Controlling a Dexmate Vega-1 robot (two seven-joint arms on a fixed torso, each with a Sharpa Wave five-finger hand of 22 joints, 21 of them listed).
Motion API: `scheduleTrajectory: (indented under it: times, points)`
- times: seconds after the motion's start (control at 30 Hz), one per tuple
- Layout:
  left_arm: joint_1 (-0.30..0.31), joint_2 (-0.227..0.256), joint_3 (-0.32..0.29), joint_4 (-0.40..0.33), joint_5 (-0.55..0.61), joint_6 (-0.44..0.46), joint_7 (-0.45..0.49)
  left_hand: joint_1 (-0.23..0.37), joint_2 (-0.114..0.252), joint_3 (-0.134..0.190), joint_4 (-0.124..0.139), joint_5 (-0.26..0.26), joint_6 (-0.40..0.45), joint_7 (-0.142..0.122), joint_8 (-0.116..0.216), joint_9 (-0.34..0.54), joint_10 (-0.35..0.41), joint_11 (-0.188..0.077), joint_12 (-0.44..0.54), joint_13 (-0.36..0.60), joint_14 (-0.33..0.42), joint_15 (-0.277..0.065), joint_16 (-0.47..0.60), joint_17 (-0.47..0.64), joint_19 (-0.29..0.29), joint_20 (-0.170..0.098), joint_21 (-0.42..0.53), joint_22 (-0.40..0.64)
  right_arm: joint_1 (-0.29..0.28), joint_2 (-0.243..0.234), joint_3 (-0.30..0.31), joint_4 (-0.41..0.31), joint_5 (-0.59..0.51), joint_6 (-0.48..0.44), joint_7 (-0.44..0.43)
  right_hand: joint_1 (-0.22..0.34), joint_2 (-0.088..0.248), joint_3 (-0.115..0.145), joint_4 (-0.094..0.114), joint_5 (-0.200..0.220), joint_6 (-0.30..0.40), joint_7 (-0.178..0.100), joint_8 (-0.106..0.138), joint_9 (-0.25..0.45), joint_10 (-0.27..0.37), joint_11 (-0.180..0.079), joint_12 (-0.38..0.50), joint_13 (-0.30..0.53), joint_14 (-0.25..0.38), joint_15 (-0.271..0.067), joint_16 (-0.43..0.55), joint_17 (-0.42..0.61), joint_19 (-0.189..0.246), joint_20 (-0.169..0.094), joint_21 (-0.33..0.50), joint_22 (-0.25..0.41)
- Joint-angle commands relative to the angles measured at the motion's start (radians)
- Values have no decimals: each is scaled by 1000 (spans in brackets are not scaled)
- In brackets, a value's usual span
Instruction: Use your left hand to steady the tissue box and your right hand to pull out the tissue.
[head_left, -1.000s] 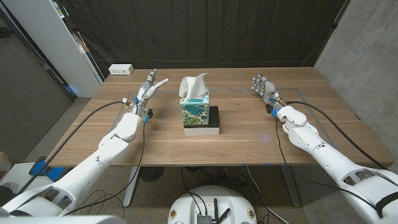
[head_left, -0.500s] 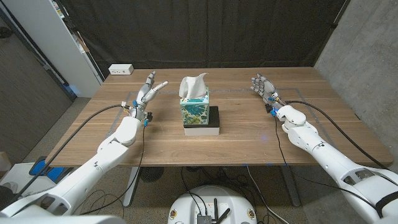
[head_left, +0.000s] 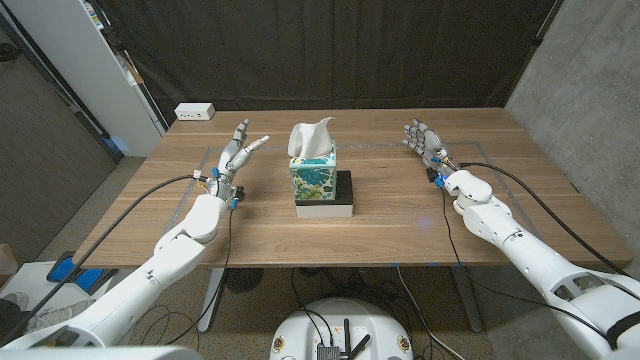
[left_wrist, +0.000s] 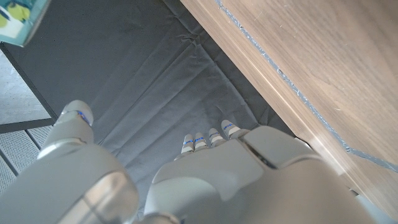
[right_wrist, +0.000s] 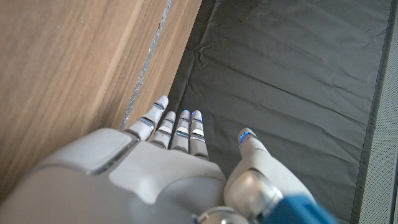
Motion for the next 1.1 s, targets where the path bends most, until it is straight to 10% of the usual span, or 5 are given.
scheduleTrajectory:
  times: [0.03,1.1]
  points:
    - [51,12,-17,-52,13,8,20,15,0,-4,3,2,-426,4,5,2,-274,3,3,3,-246,0,2,3,4,-11,4,2,-20,-9,4,-29,-4,0,-14,6,-6,1,-6,-1,1,2,0,3,5,3,-1,3,5,3,0,2,5,7,-2,3]
    - [178,19,-65,-160,38,-12,55,36,4,-16,6,-2,-425,5,14,2,-273,5,2,4,-244,0,1,2,6,-11,4,3,-76,-38,19,-119,-12,-11,-65,5,-3,-1,-20,-2,1,2,-1,3,6,3,-2,3,6,3,-3,-5,9,8,-14,3]
